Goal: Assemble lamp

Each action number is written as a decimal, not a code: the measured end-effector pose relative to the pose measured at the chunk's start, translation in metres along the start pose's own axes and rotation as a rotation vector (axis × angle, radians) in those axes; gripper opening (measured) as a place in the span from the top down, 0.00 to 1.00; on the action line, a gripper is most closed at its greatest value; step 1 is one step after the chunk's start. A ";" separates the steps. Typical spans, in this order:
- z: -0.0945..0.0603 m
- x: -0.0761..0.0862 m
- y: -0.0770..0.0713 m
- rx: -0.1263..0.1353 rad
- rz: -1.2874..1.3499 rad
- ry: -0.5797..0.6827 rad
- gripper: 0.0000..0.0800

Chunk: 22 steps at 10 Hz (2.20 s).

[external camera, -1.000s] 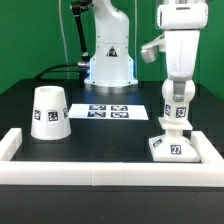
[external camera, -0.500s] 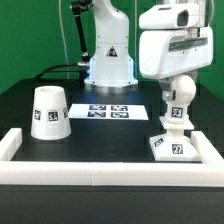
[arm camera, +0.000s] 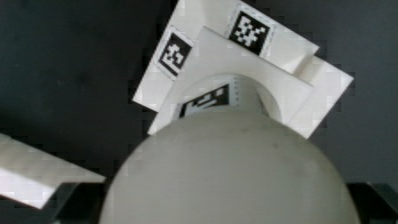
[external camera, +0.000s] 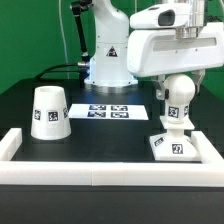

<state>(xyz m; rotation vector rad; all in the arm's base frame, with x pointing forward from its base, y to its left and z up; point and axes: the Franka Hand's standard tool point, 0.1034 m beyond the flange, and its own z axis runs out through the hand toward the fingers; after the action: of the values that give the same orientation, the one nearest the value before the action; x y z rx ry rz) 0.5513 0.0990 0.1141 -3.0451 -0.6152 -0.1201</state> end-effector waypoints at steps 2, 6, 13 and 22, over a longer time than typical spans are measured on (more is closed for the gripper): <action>-0.001 0.000 0.002 -0.001 0.181 0.001 0.28; 0.000 -0.003 0.002 -0.006 0.603 -0.025 0.27; 0.003 -0.001 -0.003 0.030 1.129 -0.063 0.27; 0.005 -0.003 -0.007 0.067 1.974 -0.183 0.27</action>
Offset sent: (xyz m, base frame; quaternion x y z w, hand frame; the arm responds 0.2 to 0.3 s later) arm 0.0003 0.0048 0.0041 -0.0263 -0.0123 0.2745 0.9611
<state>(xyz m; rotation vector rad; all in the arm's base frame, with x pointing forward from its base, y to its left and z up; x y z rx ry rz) 0.5464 0.1042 0.1090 -2.1372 2.1425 0.2234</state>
